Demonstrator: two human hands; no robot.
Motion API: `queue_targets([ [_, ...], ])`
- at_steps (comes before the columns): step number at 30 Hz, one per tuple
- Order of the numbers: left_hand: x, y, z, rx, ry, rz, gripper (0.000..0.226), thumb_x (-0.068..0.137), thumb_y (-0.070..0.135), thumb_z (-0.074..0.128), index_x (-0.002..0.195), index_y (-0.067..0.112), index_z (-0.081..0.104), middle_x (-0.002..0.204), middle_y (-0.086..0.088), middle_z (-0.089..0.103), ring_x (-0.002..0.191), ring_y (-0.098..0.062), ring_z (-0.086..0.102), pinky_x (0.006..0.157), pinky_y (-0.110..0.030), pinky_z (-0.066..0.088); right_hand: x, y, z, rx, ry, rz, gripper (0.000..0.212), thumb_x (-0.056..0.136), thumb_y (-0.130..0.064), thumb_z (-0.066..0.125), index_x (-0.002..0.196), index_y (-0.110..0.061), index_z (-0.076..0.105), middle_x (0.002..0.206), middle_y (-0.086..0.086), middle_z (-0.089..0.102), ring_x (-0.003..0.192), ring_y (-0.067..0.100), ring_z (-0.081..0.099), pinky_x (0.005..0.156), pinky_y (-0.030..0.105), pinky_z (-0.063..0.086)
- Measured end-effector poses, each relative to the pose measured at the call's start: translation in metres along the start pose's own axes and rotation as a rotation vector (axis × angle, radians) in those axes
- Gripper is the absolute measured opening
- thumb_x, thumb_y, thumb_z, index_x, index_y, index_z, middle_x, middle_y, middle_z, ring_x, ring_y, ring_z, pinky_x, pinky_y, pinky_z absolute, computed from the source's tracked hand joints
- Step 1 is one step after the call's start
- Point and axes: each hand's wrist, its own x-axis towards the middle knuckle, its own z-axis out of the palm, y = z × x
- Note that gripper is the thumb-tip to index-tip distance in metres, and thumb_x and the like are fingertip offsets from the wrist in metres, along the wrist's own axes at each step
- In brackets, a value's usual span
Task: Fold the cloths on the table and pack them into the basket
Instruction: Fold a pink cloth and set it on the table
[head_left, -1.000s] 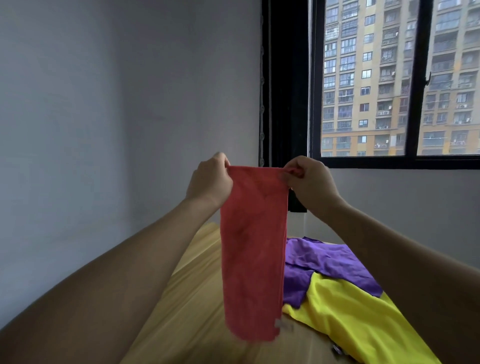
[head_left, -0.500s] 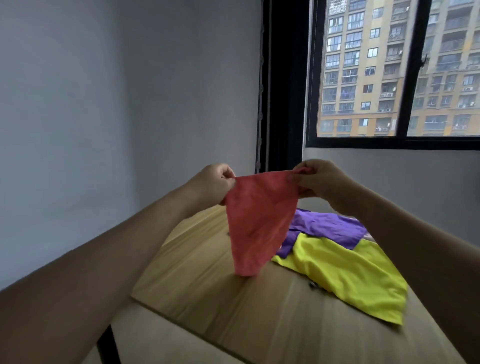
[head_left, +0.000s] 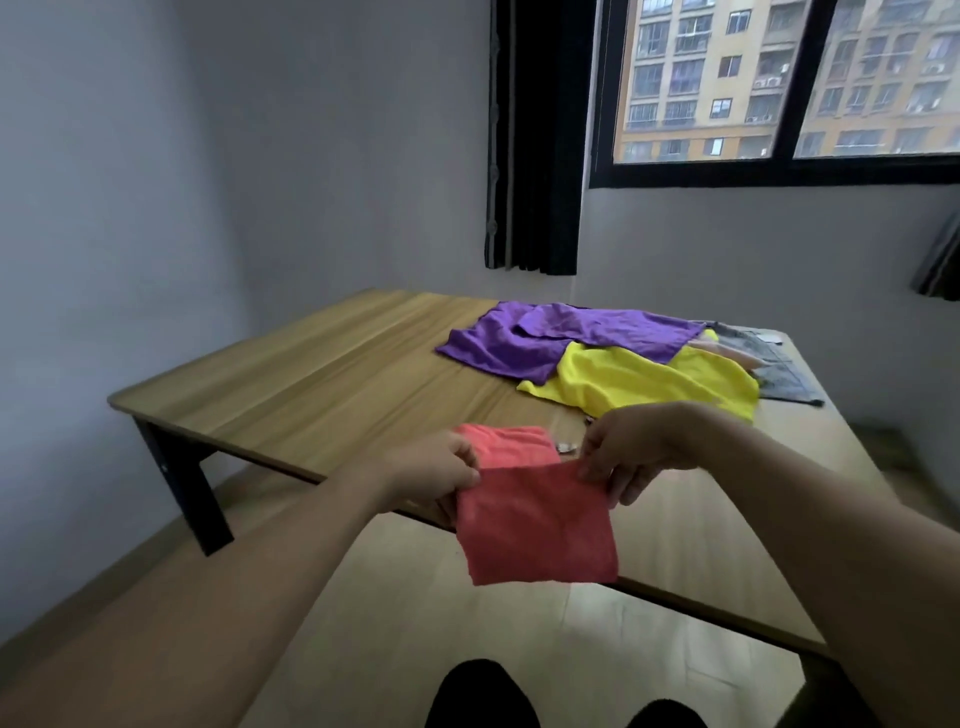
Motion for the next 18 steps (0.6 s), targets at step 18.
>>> queue_targets([
  [18,0.15,-0.042,0.002,0.365,0.478,-0.041,0.019,0.092,0.012,0.042,0.109,0.012,0.052,0.117,-0.011,0.057,0.107,-0.031,0.055,0.083,-0.033,0.038,0.163,0.013,-0.002,-0.163,0.582,-0.192,0.015,0.085,-0.018,0.06,0.1,-0.014,0.063,0.108,0.007,0.065,0.101,0.025,0.06,0.077,0.026,0.043],
])
